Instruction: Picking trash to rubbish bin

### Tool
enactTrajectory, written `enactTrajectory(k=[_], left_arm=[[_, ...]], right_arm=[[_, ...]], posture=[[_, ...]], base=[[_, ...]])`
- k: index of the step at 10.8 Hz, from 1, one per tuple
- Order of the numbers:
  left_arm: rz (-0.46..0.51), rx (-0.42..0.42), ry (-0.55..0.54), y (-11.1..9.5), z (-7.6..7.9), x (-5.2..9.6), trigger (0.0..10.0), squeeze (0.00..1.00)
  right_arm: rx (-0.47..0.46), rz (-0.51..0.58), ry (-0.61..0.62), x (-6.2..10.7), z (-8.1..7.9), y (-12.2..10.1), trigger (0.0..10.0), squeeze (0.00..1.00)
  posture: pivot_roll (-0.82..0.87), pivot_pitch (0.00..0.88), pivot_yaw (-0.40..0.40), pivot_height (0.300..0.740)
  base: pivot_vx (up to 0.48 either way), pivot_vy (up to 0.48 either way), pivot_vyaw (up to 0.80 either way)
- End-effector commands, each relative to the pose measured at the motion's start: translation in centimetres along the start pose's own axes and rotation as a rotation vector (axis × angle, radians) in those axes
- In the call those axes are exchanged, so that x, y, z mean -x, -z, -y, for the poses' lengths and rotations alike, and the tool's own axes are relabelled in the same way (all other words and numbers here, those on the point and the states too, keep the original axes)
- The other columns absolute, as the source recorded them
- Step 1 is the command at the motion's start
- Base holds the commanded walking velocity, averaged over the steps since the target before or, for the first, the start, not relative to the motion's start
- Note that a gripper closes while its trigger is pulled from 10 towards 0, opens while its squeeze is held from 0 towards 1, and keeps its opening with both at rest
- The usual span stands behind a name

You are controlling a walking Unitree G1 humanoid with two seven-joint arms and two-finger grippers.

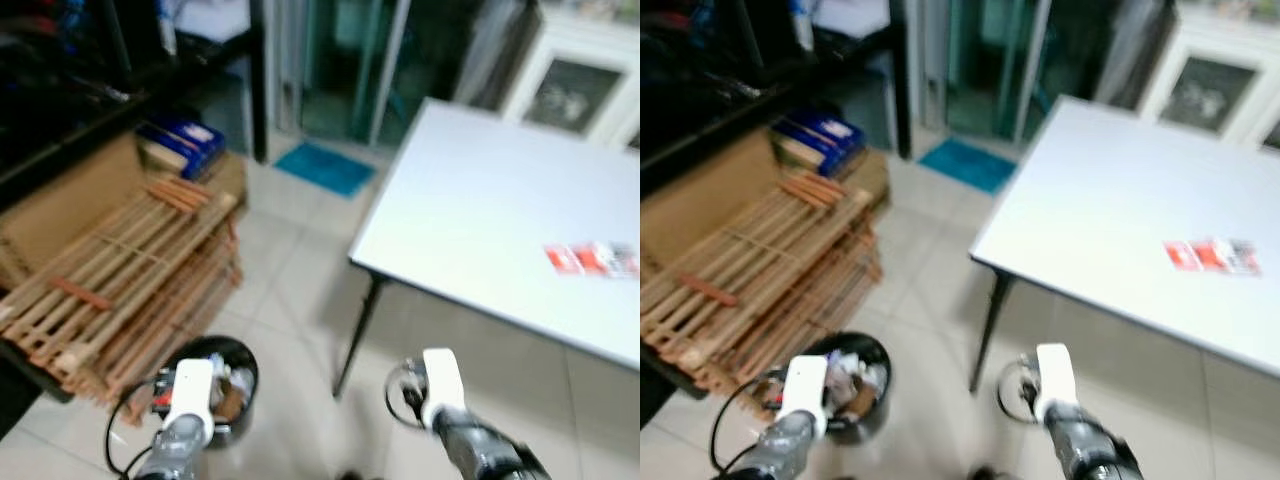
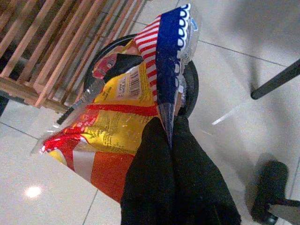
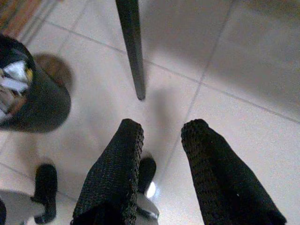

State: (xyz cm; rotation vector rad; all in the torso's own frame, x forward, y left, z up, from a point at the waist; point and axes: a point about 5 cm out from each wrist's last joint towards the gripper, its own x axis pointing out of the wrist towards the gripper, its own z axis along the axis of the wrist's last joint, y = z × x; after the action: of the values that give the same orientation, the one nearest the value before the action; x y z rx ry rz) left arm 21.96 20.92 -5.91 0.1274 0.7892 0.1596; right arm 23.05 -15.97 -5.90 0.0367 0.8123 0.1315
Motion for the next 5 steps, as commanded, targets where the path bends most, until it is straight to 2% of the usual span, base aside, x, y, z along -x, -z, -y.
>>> enactTrajectory(k=[1,3,5], left_arm=[[0.006,0.027,-0.027,-0.4,0.0,-0.1,10.0,0.0],[0.001,0.057,-0.053,-0.4,-0.6,-0.1,10.0,0.0],[0.001,0.068,-0.065,-0.4,-0.9,-0.1,10.0,0.0]], right_arm=[[0.019,-0.036,0.007,0.1,0.3,0.6,10.0,0.0],[0.085,-0.107,0.02,0.4,0.6,2.1,10.0,0.0],[0.101,-0.14,0.026,0.8,1.0,3.0,10.0,0.0]], posture=[[0.06,0.064,-0.106,0.74],[0.06,0.065,-0.108,0.74],[0.06,0.069,-0.108,0.74]], base=[[0.0,0.0,0.0],[0.0,0.0,0.0],[0.0,0.0,0.0]])
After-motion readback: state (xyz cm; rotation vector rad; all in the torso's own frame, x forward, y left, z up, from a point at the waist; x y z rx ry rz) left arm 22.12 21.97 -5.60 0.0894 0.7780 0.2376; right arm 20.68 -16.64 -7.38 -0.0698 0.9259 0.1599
